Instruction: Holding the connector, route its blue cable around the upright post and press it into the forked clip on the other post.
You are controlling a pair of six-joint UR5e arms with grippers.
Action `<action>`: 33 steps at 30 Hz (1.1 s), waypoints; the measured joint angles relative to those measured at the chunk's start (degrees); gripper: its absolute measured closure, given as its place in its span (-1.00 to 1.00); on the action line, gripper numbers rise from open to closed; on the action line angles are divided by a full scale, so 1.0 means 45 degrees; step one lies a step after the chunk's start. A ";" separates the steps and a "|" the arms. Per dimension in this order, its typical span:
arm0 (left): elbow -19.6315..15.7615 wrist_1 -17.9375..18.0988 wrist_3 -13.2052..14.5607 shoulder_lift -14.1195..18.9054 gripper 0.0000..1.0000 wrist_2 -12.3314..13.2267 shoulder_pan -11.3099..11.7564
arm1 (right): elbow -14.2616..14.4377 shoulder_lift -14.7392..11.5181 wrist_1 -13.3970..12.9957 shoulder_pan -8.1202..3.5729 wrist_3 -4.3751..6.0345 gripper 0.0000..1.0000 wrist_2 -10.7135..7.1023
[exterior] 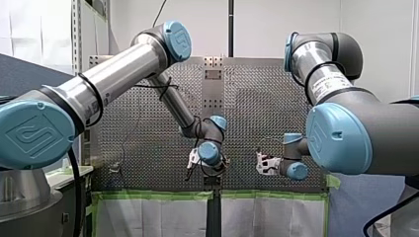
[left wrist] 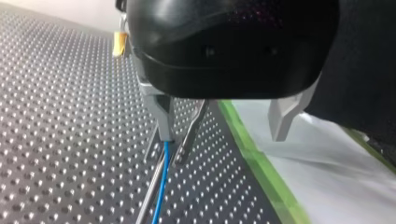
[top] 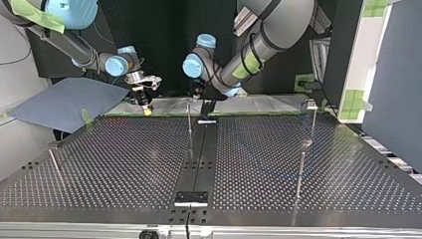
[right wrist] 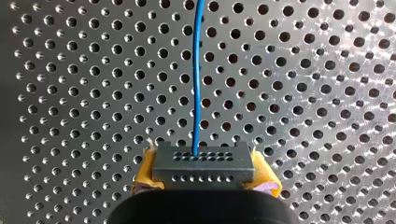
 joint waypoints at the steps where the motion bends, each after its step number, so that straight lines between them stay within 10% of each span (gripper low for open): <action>1: -0.0029 0.0044 -0.0004 0.0001 -1.00 -0.0001 -0.0054 | 0.0001 0.0000 0.0005 0.0002 -0.0001 0.95 0.0000; 33: -0.0073 0.0462 -0.0076 0.0006 -1.00 -0.0785 -0.0681 | 0.0000 0.0075 0.0048 0.0042 0.0003 0.95 0.0001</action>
